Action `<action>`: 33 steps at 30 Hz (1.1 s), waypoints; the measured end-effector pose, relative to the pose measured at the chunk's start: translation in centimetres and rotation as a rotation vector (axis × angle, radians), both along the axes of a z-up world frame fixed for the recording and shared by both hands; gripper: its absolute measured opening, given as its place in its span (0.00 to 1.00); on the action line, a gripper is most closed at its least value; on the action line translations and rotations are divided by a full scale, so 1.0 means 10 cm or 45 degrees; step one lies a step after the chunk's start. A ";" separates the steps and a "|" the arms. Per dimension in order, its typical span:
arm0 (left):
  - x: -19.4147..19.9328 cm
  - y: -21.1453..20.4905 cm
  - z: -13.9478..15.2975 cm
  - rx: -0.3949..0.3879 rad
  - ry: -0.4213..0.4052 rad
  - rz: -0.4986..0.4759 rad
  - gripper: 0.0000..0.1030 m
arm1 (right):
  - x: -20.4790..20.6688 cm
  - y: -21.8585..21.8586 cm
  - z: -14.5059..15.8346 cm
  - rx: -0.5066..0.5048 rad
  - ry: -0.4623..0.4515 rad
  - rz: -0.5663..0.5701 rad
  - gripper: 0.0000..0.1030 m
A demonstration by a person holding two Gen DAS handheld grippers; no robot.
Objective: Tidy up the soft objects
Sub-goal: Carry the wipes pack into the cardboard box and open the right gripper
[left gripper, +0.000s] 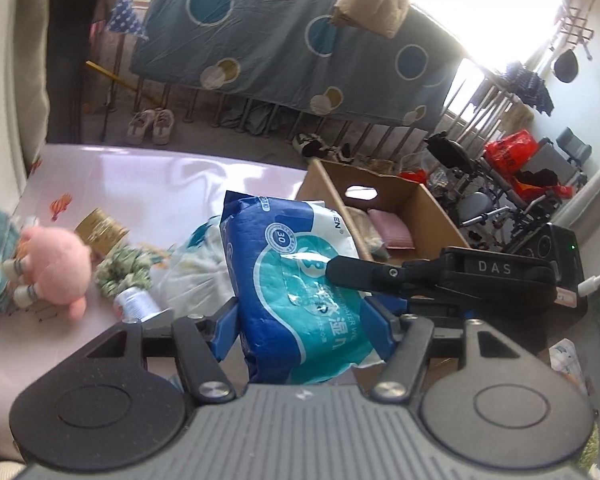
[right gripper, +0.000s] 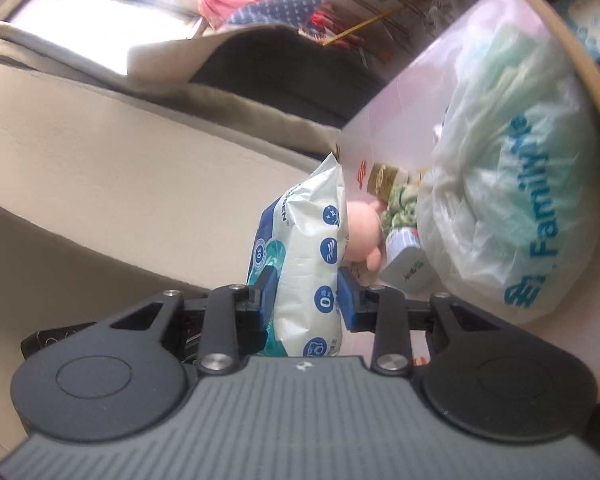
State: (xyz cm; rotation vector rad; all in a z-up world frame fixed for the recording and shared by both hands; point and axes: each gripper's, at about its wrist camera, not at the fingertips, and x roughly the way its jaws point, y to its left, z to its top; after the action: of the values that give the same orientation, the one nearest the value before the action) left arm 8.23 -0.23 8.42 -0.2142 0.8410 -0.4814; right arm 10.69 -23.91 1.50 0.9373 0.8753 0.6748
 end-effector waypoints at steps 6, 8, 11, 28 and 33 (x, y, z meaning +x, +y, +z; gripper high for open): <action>0.32 -0.94 0.12 -0.011 -0.034 -0.194 0.63 | 0.00 -1.01 0.21 -0.018 -0.035 -0.191 0.31; 0.45 -1.28 0.07 0.002 -0.023 -0.254 0.63 | 0.03 -1.34 0.19 -0.018 -0.014 -0.250 0.31; 0.61 -1.72 -0.03 0.044 0.005 -0.328 0.63 | 0.14 -1.76 0.06 -0.017 0.028 -0.314 0.32; 0.96 -1.58 -0.52 0.107 0.127 -0.253 0.62 | 1.02 -2.35 -1.28 -0.298 0.491 -0.240 0.34; 0.85 -1.17 -0.42 0.074 0.104 -0.179 0.62 | 0.95 -2.31 -1.08 -0.445 0.440 -0.292 0.35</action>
State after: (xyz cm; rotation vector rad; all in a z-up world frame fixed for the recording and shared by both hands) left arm 16.71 -11.91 4.18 -0.1223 0.9525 -0.5816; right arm 20.14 -47.02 -9.30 0.8306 1.1275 0.1526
